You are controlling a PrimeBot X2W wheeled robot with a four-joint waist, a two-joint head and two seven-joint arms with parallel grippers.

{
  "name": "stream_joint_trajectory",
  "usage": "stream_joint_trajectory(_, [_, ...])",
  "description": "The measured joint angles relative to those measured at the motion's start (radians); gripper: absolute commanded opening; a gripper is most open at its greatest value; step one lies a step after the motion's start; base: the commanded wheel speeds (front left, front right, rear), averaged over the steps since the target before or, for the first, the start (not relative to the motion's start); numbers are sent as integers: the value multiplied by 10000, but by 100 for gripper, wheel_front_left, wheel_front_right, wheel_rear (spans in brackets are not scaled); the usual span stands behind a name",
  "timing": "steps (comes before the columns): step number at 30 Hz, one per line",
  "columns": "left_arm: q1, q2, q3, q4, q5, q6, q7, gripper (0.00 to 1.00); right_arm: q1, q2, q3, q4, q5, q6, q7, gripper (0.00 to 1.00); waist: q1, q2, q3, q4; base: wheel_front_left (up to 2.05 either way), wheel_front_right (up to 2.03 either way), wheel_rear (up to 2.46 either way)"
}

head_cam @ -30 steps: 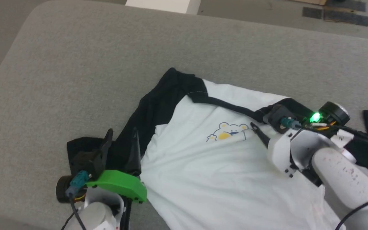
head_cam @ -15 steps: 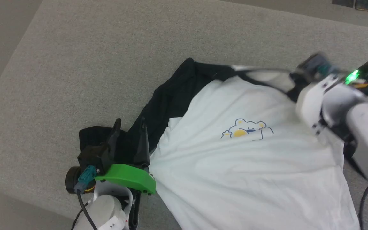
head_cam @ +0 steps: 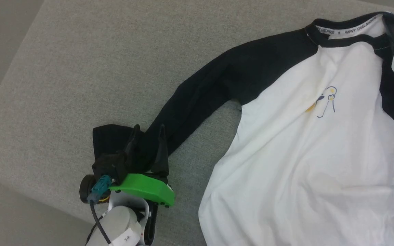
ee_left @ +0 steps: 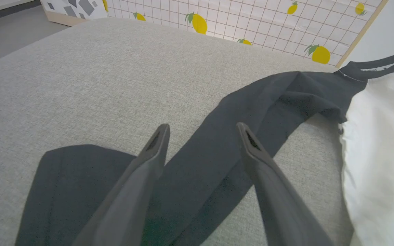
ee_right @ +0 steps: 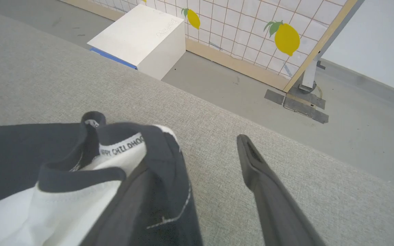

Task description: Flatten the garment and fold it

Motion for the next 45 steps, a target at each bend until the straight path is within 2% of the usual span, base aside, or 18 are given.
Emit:
stream_joint_trajectory(6, [9,-8,268,198,186,-130,0,100,162,309,-1676,180,-293,0,-685,100,0,0,-102,-139,0,0,0])
stream_joint_trajectory(9, [57,94,349,253,257,-165,0,100,782,629,-2080,-144,-236,-2,-903,100,0,0,-273,-326,0,0,0])
stream_joint_trajectory(15, [279,483,426,263,278,-161,107,100,2816,1365,-2184,-1150,560,-2,15,100,0,0,-783,-982,0,0,0])
stream_joint_trajectory(19, [371,667,470,94,345,-125,272,100,4194,1553,-2111,-2671,844,-2,6,100,0,0,-1193,-1533,0,0,0])
stream_joint_trajectory(24, [527,846,464,-82,453,-38,468,100,5784,1973,-2050,-4784,702,-2,-1200,100,-1,0,-1645,-2134,0,0,0])
stream_joint_trajectory(33, [500,1308,293,-105,688,92,1166,100,8385,3526,-2508,-6859,-203,-2,-2911,100,-1,0,-2071,-3097,0,0,0])
stream_joint_trajectory(35, [237,1400,288,-79,685,-44,1369,100,8745,3687,-2518,-7124,-265,-2,-3106,100,-1,0,-2105,-3260,0,0,0])
stream_joint_trajectory(38, [-532,1701,211,21,637,-535,1942,100,9054,3800,-2376,-7386,-276,-2,-3210,100,-1,0,-2100,-3503,0,0,0])
stream_joint_trajectory(44, [-3156,2688,-65,694,397,-2230,3950,100,8924,3839,-1941,-7668,-190,-2,-3321,100,-1,0,-1702,-4012,0,0,0])
stream_joint_trajectory(45, [-3539,2782,-90,844,311,-2401,4280,100,8841,3841,-1883,-7680,-127,-2,-3369,100,-1,0,-1609,-4084,0,0,0])
